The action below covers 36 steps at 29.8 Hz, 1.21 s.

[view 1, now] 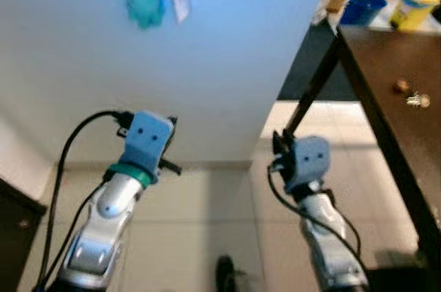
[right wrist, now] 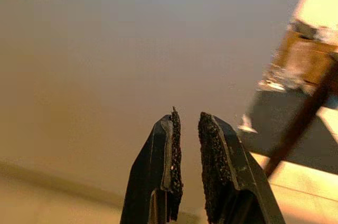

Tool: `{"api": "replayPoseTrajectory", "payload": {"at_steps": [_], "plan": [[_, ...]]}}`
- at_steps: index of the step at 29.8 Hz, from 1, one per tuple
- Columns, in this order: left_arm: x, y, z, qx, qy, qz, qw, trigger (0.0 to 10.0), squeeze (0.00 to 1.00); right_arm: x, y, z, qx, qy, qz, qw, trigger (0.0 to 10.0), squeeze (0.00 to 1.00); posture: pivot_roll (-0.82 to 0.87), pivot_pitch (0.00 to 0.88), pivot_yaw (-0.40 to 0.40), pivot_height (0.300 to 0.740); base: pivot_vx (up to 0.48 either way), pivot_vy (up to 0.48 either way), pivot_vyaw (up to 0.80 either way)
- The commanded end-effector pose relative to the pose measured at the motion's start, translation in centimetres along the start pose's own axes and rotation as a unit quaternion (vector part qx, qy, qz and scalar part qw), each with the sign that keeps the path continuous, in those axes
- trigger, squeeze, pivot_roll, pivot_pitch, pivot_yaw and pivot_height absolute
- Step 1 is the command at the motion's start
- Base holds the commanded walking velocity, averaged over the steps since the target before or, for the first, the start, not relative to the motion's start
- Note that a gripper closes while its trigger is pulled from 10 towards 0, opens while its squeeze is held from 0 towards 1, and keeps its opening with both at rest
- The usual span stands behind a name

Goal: Hang keys on a hook

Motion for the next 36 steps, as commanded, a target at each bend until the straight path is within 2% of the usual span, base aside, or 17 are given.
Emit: {"api": "replayPoseTrajectory", "payload": {"at_steps": [1, 6, 21, 36], "plan": [[-0.1, 0.1, -0.5, 0.005, 0.005, 0.001, 1.000, 10.0, 0.00, 0.0, -0.3, -0.1, 0.000, 0.006, -0.003, 1.000, 10.0, 0.00, 0.04, 0.058, 0.086, 0.740, -0.469, 0.000, 0.00], [-0.2, 0.3, -0.5, 0.009, 0.004, 0.004, 1.000, 10.0, 0.00, 0.2, -0.5, 0.2, 0.002, 0.003, -0.005, 1.000, 10.0, 0.00, 0.04, 0.060, 0.085, 0.740, -0.460, 0.000, -0.17], [0.0, 1.1, 0.1, -0.026, -0.003, 0.020, 0.999, 10.0, 0.00, 1.0, -1.0, 1.5, 0.021, -0.011, -0.021, 0.999, 10.0, 0.00, 0.05, 0.065, 0.090, 0.740, 0.000, 0.000, -0.80], [0.3, 1.4, 0.3, -0.044, -0.002, 0.024, 0.999, 10.0, 0.00, 1.1, -1.1, 1.7, 0.027, -0.013, -0.026, 0.999, 10.0, 0.00, 0.05, 0.068, 0.099, 0.740, 0.000, 0.000, -0.80]]}}
Point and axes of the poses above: a point about 5 cm out from each wrist's last joint towards the gripper, its own x axis pointing out of the wrist towards the gripper, its own z axis along the axis of the wrist's last joint, y = z × x, the point moved 6 cm from there along x, pointing out of the wrist towards the gripper, and after that the axes turned 15 degrees about -x, right-handed, at the moved point
